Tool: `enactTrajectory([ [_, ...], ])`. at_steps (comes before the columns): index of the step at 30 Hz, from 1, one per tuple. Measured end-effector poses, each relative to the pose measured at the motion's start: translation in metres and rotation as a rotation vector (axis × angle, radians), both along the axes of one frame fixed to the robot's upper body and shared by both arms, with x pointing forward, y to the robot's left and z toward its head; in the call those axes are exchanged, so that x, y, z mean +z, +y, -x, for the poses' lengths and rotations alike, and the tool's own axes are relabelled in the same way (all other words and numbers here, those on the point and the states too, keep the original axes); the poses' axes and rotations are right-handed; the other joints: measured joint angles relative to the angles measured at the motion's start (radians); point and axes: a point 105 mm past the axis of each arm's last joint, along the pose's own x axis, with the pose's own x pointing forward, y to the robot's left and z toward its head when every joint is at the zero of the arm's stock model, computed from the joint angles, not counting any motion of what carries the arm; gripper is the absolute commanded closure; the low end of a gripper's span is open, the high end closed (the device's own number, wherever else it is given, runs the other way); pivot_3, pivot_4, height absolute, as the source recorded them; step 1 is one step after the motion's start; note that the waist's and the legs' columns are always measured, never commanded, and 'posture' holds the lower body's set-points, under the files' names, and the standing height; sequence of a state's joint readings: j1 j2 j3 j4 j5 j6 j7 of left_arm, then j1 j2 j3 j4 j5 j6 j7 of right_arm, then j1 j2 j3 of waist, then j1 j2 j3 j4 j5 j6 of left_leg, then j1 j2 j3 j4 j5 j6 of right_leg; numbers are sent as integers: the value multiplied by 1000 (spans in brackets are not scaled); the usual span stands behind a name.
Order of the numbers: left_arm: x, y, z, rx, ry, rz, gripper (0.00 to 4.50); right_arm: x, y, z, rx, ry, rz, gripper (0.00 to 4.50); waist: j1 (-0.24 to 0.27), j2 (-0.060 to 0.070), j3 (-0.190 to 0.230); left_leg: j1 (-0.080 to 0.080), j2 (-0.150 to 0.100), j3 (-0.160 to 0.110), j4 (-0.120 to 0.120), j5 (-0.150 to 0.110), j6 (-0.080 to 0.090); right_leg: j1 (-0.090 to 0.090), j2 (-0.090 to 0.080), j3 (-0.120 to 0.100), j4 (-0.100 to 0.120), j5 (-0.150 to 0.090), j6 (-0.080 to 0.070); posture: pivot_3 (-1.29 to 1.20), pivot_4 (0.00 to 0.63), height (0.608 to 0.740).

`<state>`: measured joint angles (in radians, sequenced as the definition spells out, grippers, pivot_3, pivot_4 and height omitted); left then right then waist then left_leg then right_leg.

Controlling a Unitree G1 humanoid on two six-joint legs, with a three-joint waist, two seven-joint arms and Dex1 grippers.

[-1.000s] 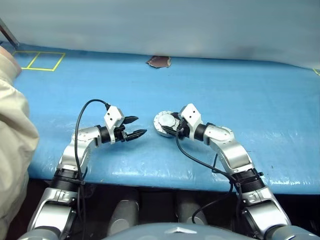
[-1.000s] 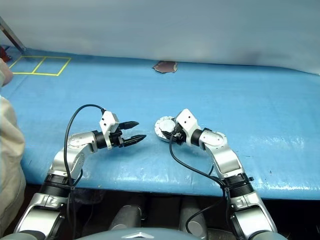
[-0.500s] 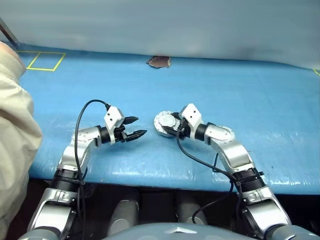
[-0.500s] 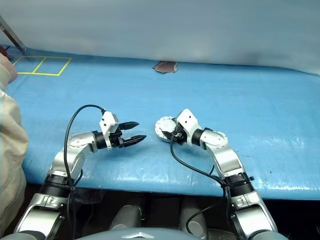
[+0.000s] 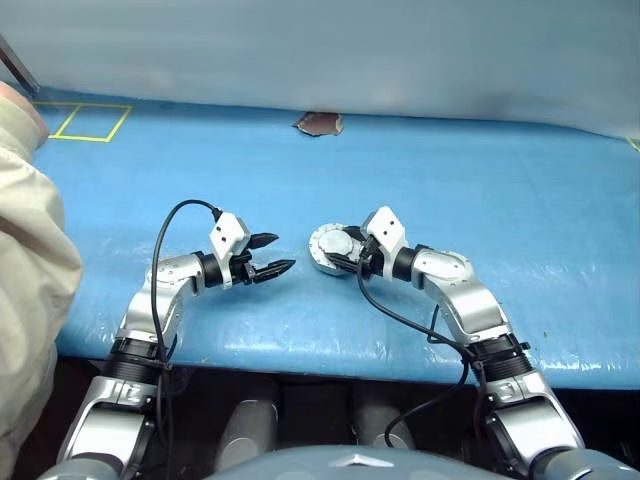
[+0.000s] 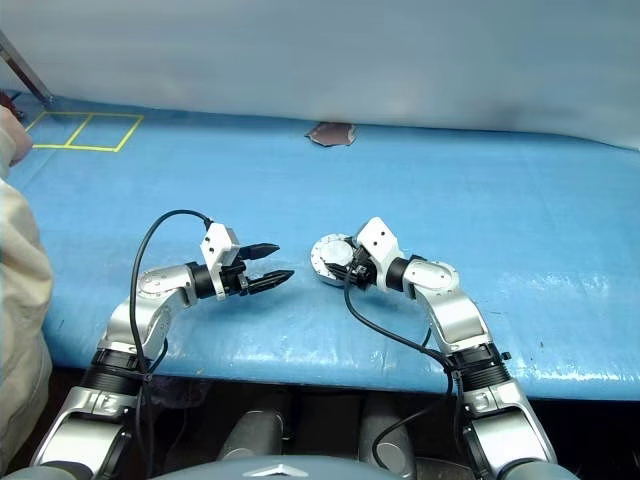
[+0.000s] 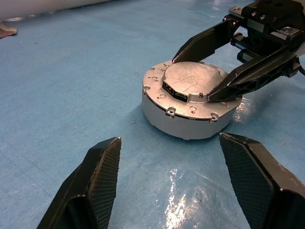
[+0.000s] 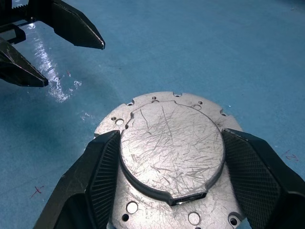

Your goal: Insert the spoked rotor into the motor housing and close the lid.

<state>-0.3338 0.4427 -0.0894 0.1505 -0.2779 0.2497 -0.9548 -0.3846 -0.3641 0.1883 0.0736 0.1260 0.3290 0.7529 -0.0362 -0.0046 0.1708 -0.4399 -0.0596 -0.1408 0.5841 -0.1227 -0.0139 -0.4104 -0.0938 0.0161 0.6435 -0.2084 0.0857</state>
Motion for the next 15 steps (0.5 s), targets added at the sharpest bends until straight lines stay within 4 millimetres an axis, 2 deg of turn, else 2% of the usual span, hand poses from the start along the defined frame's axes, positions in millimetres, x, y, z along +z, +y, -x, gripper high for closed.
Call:
enactTrajectory([
  [8, 0, 0, 0, 1, 2, 1, 886, 2, 1, -3, 13, -46, 64, 1452, 0, 0, 0, 0, 0, 0, 1, 0, 0, 0, 0, 0, 0, 0, 0, 0, 150, 740],
  [15, -2, 0, 1, 2, 8, 1, 886, 1, -2, -5, 17, -15, 39, 1452, 0, 0, 0, 0, 0, 0, 1, 0, 0, 1, 0, 0, 0, 0, 0, 0, 150, 740],
])
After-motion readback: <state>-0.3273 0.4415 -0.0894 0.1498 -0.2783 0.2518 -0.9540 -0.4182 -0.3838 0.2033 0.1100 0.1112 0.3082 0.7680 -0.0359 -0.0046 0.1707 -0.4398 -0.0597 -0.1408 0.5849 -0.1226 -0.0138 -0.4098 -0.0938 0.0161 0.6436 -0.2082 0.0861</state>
